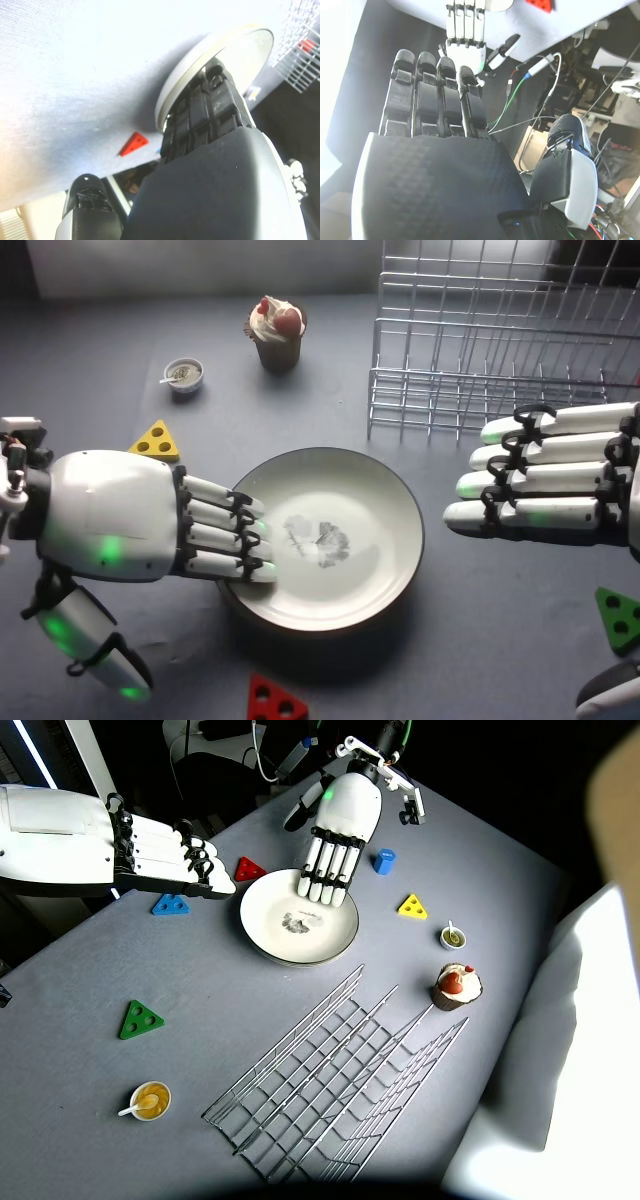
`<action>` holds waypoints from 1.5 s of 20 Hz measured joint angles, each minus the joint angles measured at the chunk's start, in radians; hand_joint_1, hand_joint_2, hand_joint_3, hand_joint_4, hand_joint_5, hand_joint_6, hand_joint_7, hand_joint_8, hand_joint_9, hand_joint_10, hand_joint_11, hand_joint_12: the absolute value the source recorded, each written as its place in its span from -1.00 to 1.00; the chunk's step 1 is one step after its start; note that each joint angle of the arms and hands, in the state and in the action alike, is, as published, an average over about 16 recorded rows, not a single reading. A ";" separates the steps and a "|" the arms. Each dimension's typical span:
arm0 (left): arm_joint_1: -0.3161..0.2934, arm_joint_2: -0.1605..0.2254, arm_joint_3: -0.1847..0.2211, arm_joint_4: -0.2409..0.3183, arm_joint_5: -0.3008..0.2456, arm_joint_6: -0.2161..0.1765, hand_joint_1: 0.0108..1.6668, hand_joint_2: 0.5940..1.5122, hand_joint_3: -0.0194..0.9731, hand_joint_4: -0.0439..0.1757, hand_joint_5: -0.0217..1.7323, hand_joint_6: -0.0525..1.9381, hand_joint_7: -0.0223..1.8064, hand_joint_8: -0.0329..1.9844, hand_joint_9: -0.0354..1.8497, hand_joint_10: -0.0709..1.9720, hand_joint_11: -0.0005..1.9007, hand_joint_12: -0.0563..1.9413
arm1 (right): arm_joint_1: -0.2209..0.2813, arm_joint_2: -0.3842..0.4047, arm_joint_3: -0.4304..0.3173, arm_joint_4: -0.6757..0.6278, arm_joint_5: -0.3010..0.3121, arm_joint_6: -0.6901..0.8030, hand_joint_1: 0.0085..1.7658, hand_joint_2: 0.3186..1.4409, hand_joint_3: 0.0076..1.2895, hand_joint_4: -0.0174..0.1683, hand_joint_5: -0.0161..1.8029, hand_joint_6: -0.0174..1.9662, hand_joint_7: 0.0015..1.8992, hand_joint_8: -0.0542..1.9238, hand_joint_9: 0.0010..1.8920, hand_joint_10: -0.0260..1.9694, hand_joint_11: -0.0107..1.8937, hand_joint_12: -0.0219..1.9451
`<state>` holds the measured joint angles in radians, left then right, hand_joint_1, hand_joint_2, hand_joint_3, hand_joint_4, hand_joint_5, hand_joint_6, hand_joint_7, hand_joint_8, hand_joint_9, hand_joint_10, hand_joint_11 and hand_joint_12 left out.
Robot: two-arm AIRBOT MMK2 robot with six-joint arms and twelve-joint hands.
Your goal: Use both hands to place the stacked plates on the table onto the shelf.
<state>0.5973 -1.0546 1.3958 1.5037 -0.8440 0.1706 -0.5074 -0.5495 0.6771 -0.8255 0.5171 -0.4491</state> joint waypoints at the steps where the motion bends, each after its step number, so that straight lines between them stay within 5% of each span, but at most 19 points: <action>1: 0.001 -0.006 0.000 -0.004 0.001 -0.003 -0.99 -0.17 -0.95 -0.68 -0.83 -0.97 -0.79 -0.97 -0.78 -0.93 -0.84 -0.93 | 0.000 -0.001 0.000 -0.006 -0.002 -0.006 -0.99 0.11 -0.98 -0.77 -0.76 -0.97 -0.77 -0.94 -0.77 -0.98 -0.80 -0.95; 13: -0.017 -0.106 0.008 -0.050 0.023 -0.023 -0.99 -0.16 -0.96 -0.68 -0.83 -0.98 -0.82 -0.98 -0.77 -0.93 -0.84 -0.93 | 0.003 -0.031 -0.012 -0.021 -0.056 -0.172 -0.87 0.07 -0.99 -0.72 -0.78 -0.97 -0.77 -0.94 -0.77 -0.98 -0.78 -0.94; 21: -0.043 -0.158 0.020 -0.048 0.032 -0.025 -0.99 -0.15 -0.96 -0.68 -0.82 -0.98 -0.81 -0.98 -0.77 -0.94 -0.83 -0.93 | 0.002 -0.088 0.008 0.074 -0.087 -0.362 -0.36 -0.05 -0.99 -0.72 -0.74 -0.97 -0.75 -0.94 -0.75 -0.98 -0.72 -0.94; 30: -0.051 -0.171 0.065 -0.049 0.004 -0.038 -0.98 -0.15 -0.96 -0.65 -0.80 -0.98 -0.79 -0.98 -0.76 -0.94 -0.81 -0.93 | -0.014 -0.153 0.074 0.214 -0.100 -0.494 0.15 -0.07 -0.99 -0.72 -0.66 -0.97 -0.72 -0.94 -0.72 -0.98 -0.68 -0.95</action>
<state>0.5467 -1.2259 1.4603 1.4552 -0.8401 0.1327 -0.5217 -0.7022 0.7508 -0.6116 0.4171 -0.9435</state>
